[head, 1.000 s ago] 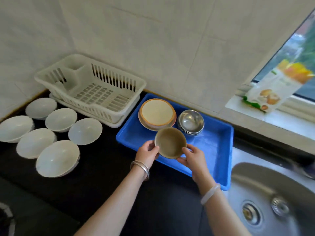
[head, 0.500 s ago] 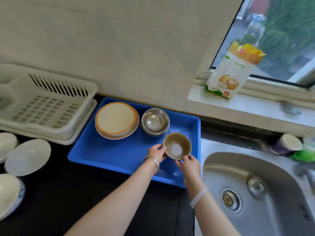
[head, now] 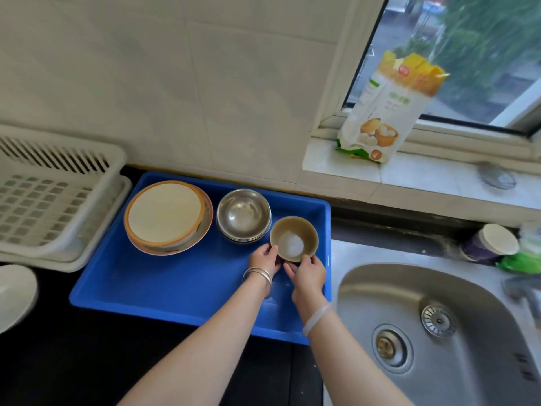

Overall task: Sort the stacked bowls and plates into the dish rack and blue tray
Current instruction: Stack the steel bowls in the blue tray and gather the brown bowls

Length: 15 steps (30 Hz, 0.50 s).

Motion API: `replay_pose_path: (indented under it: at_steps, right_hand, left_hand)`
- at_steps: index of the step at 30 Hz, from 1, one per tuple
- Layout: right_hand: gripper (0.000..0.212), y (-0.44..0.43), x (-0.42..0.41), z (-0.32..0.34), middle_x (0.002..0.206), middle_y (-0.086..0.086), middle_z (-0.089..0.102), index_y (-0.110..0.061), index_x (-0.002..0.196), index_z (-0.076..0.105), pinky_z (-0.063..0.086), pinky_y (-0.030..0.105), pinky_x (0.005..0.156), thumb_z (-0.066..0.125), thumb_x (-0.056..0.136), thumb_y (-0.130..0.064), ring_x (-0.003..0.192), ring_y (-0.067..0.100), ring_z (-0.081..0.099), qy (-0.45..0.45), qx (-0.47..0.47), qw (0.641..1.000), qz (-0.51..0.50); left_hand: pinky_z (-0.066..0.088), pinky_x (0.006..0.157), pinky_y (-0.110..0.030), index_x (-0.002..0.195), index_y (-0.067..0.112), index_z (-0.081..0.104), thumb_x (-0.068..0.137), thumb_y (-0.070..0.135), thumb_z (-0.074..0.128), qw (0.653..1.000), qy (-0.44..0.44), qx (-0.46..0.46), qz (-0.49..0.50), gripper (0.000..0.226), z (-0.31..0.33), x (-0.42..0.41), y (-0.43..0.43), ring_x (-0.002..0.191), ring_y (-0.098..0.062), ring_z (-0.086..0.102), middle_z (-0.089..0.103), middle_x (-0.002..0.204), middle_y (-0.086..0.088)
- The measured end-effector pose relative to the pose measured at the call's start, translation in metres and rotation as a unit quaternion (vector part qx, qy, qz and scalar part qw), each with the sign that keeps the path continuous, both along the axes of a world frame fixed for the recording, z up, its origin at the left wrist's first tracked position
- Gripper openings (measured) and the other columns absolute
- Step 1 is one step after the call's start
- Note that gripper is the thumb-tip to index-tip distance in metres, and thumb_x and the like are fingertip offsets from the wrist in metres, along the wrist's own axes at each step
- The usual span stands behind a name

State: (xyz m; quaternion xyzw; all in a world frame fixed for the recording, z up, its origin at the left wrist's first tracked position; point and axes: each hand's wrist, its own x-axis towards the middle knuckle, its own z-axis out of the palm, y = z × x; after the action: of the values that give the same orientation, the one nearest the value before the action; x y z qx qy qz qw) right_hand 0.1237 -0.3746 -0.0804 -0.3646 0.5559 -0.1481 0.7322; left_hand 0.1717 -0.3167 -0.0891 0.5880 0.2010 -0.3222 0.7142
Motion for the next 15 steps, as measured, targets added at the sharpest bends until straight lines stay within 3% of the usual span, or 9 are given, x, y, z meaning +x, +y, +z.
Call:
replay_pose_path:
  at_steps: [3, 7, 11, 15]
  right_hand:
    - [0.033, -0.006, 0.011, 0.002, 0.111, 0.013, 0.06, -0.008, 0.13, 0.05, 0.053, 0.024, 0.058, 0.039, 0.099, -0.011, 0.079, 0.022, 0.066, -0.008, 0.007, 1.0, -0.011]
    - [0.032, -0.011, 0.02, 0.003, 0.11, 0.013, 0.059, -0.009, 0.129, 0.051, 0.053, 0.026, 0.061, 0.039, 0.099, -0.011, 0.077, 0.021, 0.065, -0.001, 0.006, 1.0, -0.007]
    - [0.033, -0.017, 0.024, 0.003, 0.112, 0.012, 0.058, -0.012, 0.132, 0.049, 0.054, 0.031, 0.074, 0.039, 0.1, -0.012, 0.086, 0.025, 0.065, 0.002, 0.011, 1.0, -0.002]
    - [0.031, -0.019, 0.027, 0.005, 0.113, 0.01, 0.059, -0.014, 0.128, 0.052, 0.053, 0.031, 0.078, 0.039, 0.1, -0.013, 0.09, 0.023, 0.064, 0.01, -0.002, 1.0, 0.007]
  left_hand:
    - [0.051, 0.083, -0.035, 0.092, 0.007, 0.059, 0.095, 0.006, 0.042, 0.999, 0.013, -0.027, 0.015, 0.017, -0.003, 0.003, -0.008, 0.097, -0.027, 0.056, 0.059, 0.095, -0.013]
    - [0.047, 0.088, -0.035, 0.115, 0.002, 0.057, 0.095, 0.007, 0.042, 0.999, 0.008, -0.044, 0.022, 0.026, -0.006, 0.009, -0.013, 0.099, -0.026, 0.056, 0.062, 0.091, -0.011]
    - [0.049, 0.088, -0.037, 0.118, 0.002, 0.058, 0.094, 0.009, 0.044, 0.999, 0.004, -0.029, 0.015, 0.028, -0.006, 0.013, -0.017, 0.1, -0.027, 0.058, 0.06, 0.104, -0.014]
    - [0.048, 0.089, -0.036, 0.117, 0.006, 0.058, 0.095, 0.011, 0.044, 1.0, 0.005, -0.025, 0.005, 0.027, -0.006, 0.016, -0.018, 0.1, -0.026, 0.058, 0.06, 0.105, -0.011]
